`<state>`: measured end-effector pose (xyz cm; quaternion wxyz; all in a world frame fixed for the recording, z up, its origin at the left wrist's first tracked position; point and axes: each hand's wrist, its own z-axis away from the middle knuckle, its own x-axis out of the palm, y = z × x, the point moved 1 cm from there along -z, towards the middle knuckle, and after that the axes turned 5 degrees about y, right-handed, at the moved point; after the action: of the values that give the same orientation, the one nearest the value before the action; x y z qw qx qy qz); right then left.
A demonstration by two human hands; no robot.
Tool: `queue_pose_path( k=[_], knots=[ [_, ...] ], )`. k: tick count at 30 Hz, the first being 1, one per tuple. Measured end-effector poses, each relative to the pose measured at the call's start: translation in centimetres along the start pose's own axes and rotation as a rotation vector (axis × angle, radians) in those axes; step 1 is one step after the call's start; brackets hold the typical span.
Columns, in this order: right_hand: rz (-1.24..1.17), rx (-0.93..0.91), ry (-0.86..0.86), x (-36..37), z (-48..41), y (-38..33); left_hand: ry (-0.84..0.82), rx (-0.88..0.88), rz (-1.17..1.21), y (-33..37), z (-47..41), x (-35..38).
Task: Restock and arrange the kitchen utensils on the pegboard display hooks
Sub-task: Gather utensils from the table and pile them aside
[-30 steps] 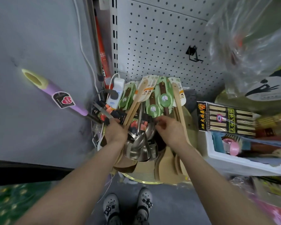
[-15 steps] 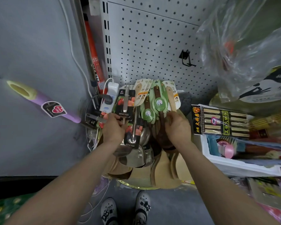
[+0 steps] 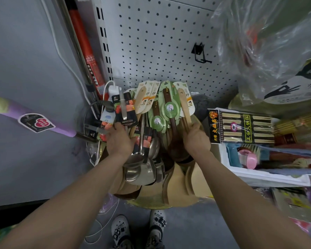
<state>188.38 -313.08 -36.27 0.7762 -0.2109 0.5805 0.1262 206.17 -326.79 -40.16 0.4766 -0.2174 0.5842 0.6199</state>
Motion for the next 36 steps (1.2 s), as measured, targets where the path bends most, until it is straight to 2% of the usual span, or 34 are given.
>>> queue_pose_path(
  k=[5,11,21,28,33,36],
  knots=[
    [0.028,0.043,-0.068,0.2,-0.7,0.0,-0.025,-0.005,0.057,0.6,-0.1,-0.5],
    [0.035,-0.005,0.006,-0.9,-0.4,0.0,-0.065,0.013,0.034,1.2,0.1,-1.2],
    [-0.12,-0.025,0.139,-3.4,1.0,-1.0,-0.163,-0.01,0.03,1.5,0.0,-1.9],
    [-0.23,-0.052,-0.013,-2.6,0.7,-4.1,-0.224,-0.088,0.104,2.1,-0.6,-2.4],
    [-0.409,0.075,-0.2,-0.7,0.6,-5.7,-0.236,-0.124,0.143,1.2,-1.2,-2.1],
    [-0.42,0.119,-0.195,-0.3,-0.1,-5.9,-0.245,-0.121,0.132,0.8,-1.4,-2.2]
  ],
)
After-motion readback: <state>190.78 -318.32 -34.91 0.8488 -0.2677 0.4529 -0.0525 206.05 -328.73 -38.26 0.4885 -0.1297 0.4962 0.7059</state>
